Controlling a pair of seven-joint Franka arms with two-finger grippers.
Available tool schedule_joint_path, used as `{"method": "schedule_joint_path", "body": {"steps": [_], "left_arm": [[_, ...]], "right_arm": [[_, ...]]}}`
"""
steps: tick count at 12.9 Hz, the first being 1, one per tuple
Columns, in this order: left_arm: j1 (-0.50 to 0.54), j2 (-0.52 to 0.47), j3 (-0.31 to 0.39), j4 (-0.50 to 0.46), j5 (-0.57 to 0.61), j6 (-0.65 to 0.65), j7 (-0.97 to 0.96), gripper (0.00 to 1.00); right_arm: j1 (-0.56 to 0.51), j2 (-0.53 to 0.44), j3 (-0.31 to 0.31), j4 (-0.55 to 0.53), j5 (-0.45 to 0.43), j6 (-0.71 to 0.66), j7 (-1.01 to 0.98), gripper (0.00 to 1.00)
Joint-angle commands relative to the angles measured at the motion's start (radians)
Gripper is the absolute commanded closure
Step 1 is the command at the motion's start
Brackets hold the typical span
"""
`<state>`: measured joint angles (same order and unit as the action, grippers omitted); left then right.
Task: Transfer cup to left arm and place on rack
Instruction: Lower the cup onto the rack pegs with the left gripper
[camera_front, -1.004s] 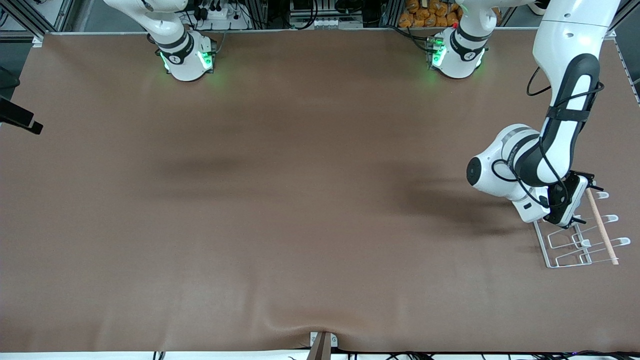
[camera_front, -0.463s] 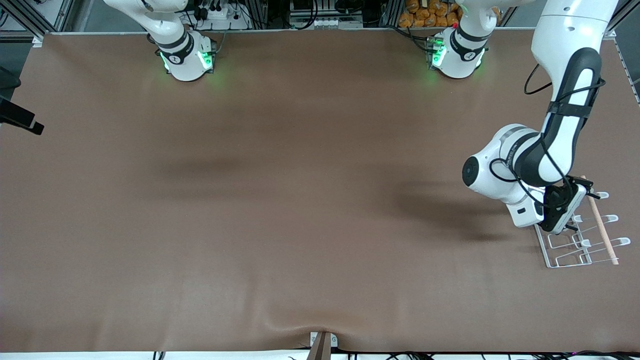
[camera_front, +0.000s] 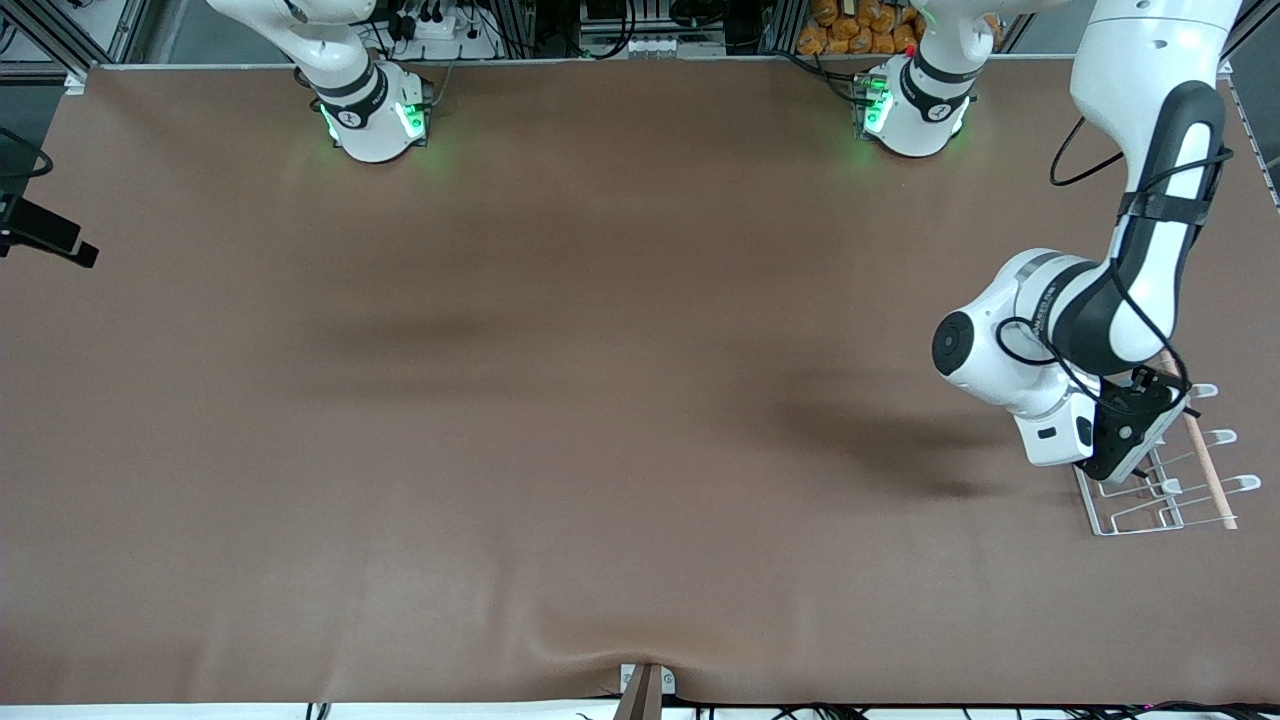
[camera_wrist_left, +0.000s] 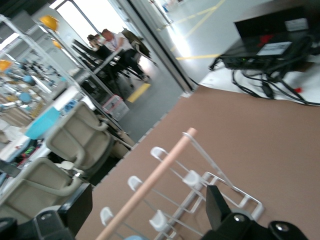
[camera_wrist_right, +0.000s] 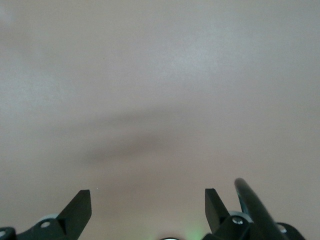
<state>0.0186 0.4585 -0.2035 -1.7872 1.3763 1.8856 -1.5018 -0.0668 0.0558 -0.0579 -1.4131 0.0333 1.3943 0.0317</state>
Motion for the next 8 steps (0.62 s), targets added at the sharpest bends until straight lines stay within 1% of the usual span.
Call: {"method": "schedule_joint_path", "body": {"steps": [1,3,5,8], "left_arm": [[0.023,-0.02,0.001,0.046,-0.106,0.049,0.167,0.0],[0.023,-0.046,0.001,0.066,-0.224,0.079,0.259,0.0],[0.023,-0.084,0.001,0.078,-0.336,0.124,0.365,0.0],[0.015,-0.122,-0.004,0.111,-0.598,0.127,0.526,0.0]], "right_arm": [[-0.001,-0.011,0.004,-0.01,-0.003,-0.008,-0.036,0.0],[-0.01,-0.011,0.0,-0.01,-0.004,-0.008,-0.122,0.0],[-0.011,-0.011,0.0,-0.01,0.002,-0.008,-0.116,0.0],[-0.007,-0.013,0.001,-0.009,0.0,-0.006,-0.115,0.0]]}}
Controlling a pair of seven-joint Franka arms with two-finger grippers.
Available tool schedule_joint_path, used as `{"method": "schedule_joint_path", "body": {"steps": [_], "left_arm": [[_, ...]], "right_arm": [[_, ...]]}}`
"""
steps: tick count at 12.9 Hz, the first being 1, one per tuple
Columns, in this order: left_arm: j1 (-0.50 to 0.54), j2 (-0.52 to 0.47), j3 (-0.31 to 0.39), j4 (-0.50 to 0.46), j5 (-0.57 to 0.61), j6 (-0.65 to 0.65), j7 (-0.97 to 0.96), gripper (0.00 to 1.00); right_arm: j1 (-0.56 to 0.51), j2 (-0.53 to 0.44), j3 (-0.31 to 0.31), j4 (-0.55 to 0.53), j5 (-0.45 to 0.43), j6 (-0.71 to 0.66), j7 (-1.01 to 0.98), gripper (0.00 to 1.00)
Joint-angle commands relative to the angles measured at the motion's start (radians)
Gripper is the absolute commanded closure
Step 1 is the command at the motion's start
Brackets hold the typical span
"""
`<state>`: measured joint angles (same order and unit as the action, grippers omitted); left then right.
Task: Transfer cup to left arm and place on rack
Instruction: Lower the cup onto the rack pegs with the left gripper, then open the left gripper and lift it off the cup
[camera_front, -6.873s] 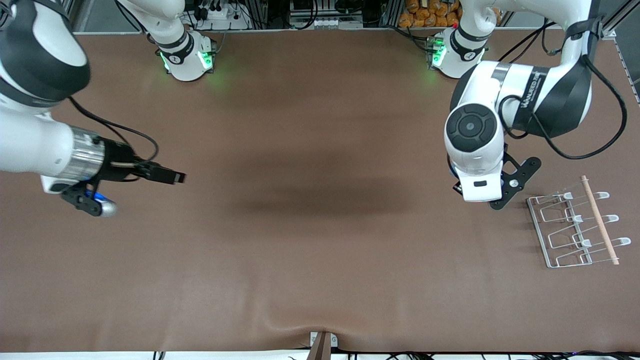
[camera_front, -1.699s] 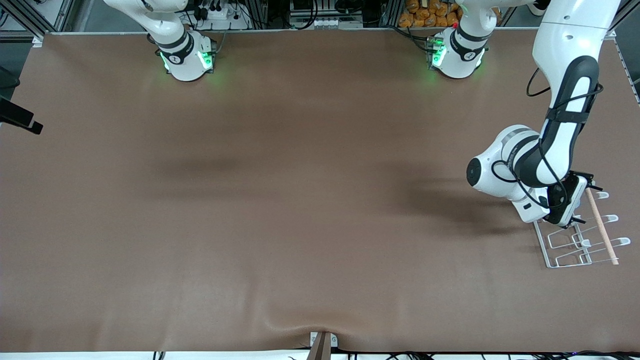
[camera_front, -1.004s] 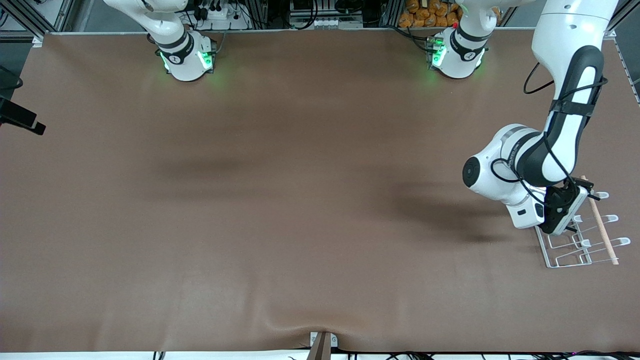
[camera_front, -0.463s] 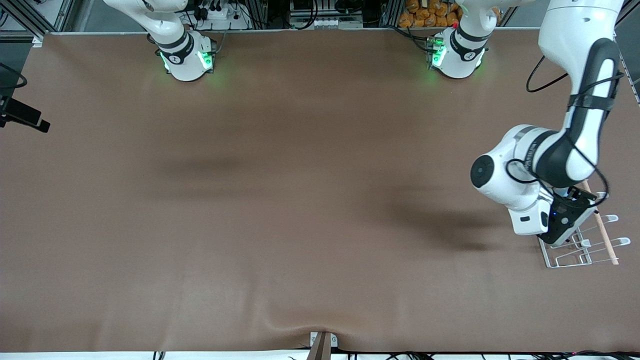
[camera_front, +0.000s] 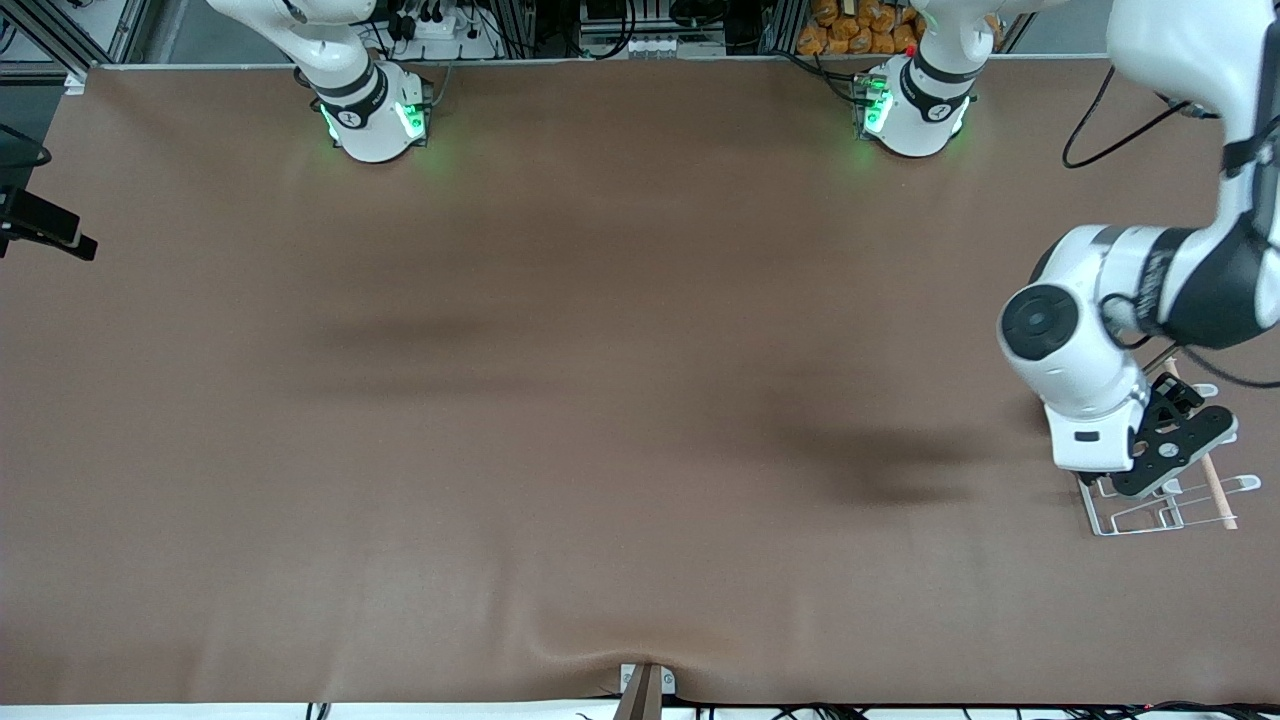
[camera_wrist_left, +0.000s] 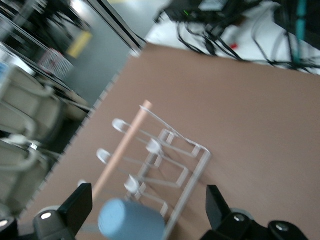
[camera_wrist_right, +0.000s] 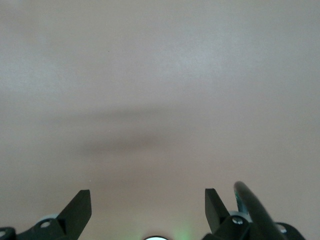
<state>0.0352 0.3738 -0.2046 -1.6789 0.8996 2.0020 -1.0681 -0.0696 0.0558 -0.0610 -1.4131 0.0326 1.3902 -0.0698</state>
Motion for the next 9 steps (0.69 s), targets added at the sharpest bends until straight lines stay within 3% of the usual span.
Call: {"method": "schedule_joint_path", "body": {"steps": [1,9], "left_arm": [[-0.001,-0.05,-0.01,0.016,-0.186,0.011,0.141,0.0],[0.008,-0.205,-0.015,0.03,-0.747,-0.002,0.496,0.0]], "right_arm": [[-0.004,-0.013,0.004,-0.009,0.001,-0.002,-0.013,0.0],[-0.007,-0.013,0.003,-0.009,0.0,0.0,-0.013,0.0]]}}
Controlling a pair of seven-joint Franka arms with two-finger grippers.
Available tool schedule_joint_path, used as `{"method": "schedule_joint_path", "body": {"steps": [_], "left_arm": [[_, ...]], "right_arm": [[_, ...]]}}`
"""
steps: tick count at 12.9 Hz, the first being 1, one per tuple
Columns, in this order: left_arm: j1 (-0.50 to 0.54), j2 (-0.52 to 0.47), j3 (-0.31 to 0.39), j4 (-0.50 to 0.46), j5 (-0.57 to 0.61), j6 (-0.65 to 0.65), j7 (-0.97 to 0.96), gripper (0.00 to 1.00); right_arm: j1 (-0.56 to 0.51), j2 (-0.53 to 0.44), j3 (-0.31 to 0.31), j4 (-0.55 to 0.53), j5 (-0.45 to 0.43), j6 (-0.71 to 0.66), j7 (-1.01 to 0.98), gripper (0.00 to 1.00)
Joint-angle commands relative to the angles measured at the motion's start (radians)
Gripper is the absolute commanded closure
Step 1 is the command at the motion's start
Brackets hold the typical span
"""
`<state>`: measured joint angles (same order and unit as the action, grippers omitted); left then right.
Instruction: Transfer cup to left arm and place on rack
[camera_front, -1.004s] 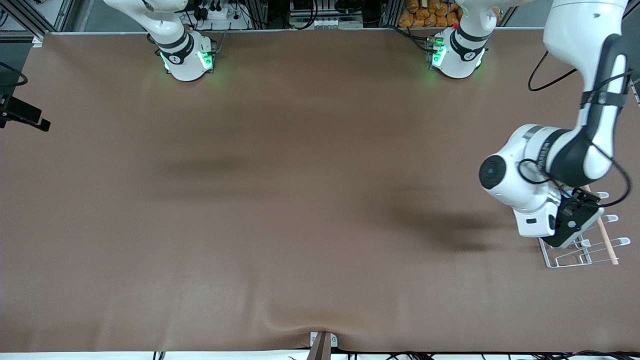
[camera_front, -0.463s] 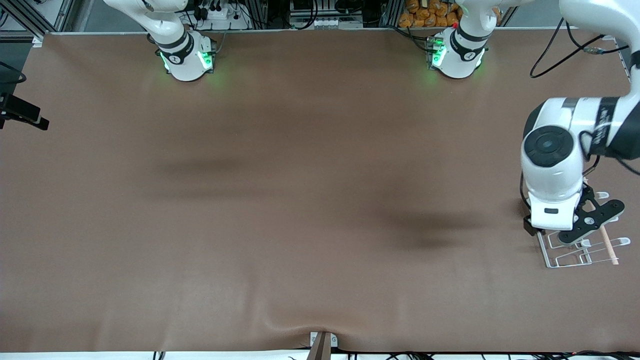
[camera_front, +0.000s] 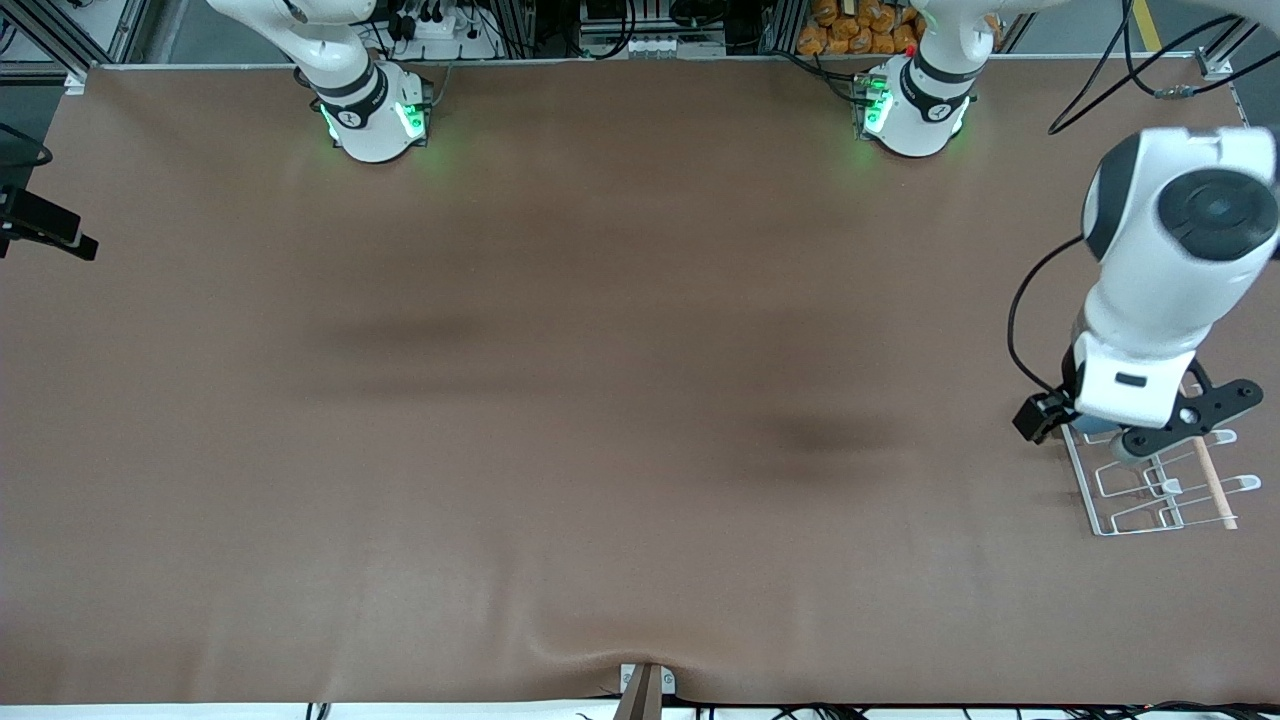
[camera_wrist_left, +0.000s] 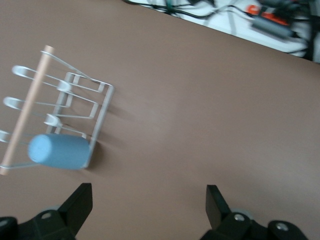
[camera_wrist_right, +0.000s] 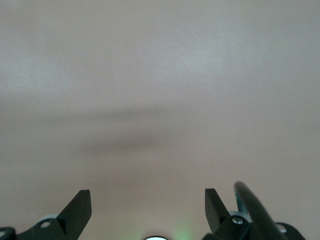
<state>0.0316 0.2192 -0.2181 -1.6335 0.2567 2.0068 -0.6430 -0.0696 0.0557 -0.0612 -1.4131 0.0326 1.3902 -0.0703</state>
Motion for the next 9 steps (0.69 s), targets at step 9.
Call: {"method": "schedule_joint_path", "body": {"steps": [9], "left_arm": [[0.037,-0.234,0.003,-0.023,-0.306,-0.23,0.286,0.0]], "right_arm": [[-0.006,-0.013,0.003,-0.01,0.0,-0.005,-0.013,0.0]]}}
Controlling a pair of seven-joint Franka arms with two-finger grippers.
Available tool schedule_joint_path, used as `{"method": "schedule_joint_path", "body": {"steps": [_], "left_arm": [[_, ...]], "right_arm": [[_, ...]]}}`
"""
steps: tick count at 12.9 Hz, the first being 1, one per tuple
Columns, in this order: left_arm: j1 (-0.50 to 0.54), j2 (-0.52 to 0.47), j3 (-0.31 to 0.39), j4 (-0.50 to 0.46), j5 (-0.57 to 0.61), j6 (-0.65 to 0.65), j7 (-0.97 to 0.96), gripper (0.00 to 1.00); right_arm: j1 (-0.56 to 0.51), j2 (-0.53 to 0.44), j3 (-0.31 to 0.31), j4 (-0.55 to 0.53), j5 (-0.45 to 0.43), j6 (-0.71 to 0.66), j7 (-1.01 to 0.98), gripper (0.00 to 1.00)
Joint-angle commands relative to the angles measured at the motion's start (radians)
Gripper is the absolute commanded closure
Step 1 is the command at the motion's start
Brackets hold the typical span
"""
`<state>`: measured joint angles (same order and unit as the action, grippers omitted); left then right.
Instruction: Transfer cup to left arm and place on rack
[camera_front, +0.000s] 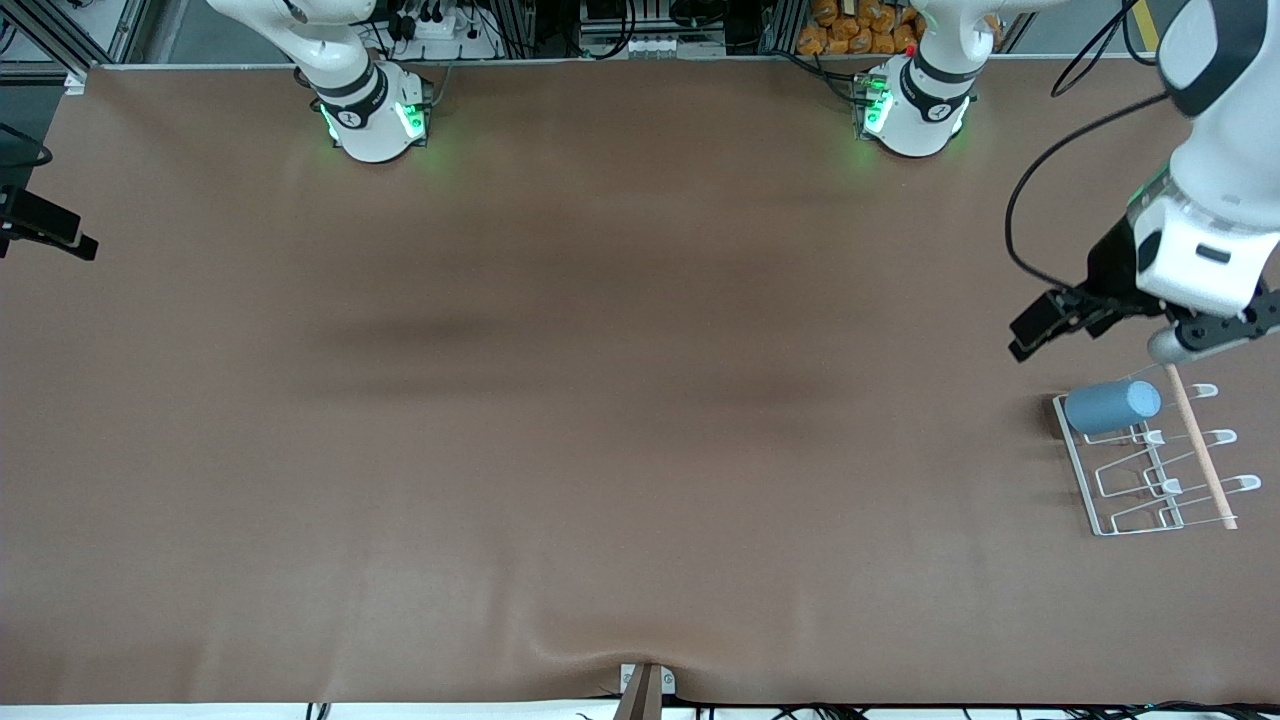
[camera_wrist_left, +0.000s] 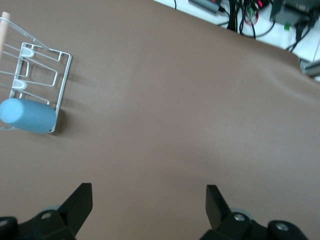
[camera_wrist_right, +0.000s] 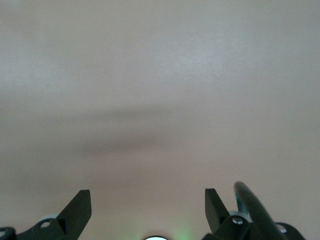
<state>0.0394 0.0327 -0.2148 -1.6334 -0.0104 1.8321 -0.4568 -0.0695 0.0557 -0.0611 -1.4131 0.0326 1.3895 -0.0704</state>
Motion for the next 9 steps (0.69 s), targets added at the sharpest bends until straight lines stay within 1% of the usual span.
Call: {"method": "schedule_joint_path", "body": {"steps": [1,3,5,9], "left_arm": [[0.045,-0.062,0.0,-0.026,-0.072,-0.075,0.157,0.0],[0.053,-0.08,0.002,-0.028,-0.089,-0.077,0.167,0.0],[0.01,-0.085,0.005,-0.022,-0.079,-0.079,0.159,0.0],[-0.004,-0.086,0.018,-0.031,-0.077,-0.079,0.158,0.0]], "right_arm": [[-0.006,-0.014,0.003,-0.01,0.001,-0.004,-0.012,0.0],[-0.006,-0.013,0.004,-0.009,0.0,-0.015,-0.014,0.0],[-0.006,-0.013,0.003,-0.009,0.0,-0.015,-0.014,0.0],[-0.004,-0.013,0.004,-0.009,0.001,-0.017,-0.014,0.0]]}}
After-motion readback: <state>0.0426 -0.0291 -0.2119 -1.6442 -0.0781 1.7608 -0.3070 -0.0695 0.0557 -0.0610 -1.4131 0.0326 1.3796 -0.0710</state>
